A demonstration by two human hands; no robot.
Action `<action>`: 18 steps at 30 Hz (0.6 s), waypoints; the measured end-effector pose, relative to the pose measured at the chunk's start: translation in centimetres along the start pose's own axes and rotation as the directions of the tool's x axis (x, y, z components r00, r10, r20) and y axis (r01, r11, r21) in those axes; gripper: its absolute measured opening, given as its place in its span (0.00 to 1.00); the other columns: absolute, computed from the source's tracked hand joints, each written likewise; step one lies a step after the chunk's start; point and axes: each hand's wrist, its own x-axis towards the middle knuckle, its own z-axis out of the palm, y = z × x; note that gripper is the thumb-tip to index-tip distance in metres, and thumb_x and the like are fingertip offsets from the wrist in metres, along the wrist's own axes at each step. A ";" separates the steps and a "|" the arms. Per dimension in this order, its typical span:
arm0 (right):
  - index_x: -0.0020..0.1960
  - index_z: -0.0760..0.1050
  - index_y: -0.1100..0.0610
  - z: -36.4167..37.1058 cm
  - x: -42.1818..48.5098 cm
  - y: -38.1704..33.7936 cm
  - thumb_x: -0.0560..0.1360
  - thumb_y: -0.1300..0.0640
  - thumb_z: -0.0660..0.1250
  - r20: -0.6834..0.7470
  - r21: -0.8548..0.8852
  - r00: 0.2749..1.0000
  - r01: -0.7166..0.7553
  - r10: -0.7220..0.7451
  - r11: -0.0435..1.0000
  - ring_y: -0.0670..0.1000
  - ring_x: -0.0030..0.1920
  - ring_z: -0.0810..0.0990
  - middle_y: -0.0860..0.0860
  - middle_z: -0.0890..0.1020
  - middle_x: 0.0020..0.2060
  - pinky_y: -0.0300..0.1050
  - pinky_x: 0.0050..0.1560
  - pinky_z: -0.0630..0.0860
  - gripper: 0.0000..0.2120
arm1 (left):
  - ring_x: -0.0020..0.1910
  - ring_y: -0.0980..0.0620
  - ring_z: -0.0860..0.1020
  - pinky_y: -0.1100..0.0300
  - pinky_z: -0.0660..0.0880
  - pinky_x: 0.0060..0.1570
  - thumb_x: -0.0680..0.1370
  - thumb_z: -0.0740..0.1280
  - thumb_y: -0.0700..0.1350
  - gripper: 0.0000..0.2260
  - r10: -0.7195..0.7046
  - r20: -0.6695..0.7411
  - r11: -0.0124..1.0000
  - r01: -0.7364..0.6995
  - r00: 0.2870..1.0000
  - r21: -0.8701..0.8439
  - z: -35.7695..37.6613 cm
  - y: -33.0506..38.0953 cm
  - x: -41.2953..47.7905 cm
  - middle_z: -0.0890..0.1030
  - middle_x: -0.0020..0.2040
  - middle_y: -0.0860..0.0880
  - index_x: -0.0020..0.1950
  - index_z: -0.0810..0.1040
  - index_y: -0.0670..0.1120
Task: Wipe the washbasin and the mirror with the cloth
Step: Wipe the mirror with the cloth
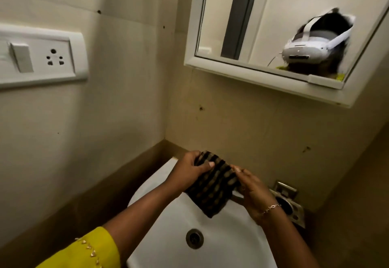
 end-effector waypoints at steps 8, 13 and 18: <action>0.51 0.76 0.53 2.7 0.0 -6.0 0.71 0.63 0.68 0.043 -0.288 0.965 0.260 -0.259 0.922 0.50 0.48 0.80 0.51 0.82 0.46 0.34 0.37 0.77 0.10 | 0.54 0.45 0.78 0.50 0.75 0.56 0.76 0.64 0.44 0.05 0.155 0.241 0.987 -0.141 0.958 -0.073 -3.5 5.3 2.7 0.79 0.49 0.47 0.51 0.75 0.48; 0.45 0.78 0.61 4.0 -0.3 -9.4 0.73 0.65 0.64 0.085 -0.129 0.990 0.123 -0.112 0.984 0.51 0.39 0.82 0.54 0.83 0.37 0.42 0.37 0.78 0.05 | 0.50 0.44 0.79 0.48 0.75 0.54 0.71 0.70 0.45 0.13 0.229 0.299 0.966 -0.178 0.926 -0.188 -5.4 7.1 4.4 0.80 0.47 0.45 0.52 0.76 0.42; 0.53 0.78 0.63 5.7 -0.8 -9.8 0.65 0.60 0.73 0.159 0.069 0.987 0.007 -0.018 0.998 0.58 0.44 0.83 0.60 0.84 0.45 0.47 0.43 0.79 0.17 | 0.42 0.49 0.79 0.53 0.76 0.47 0.69 0.73 0.42 0.06 0.326 0.253 0.934 -0.269 0.911 -0.236 -5.5 8.3 6.0 0.80 0.39 0.47 0.42 0.78 0.44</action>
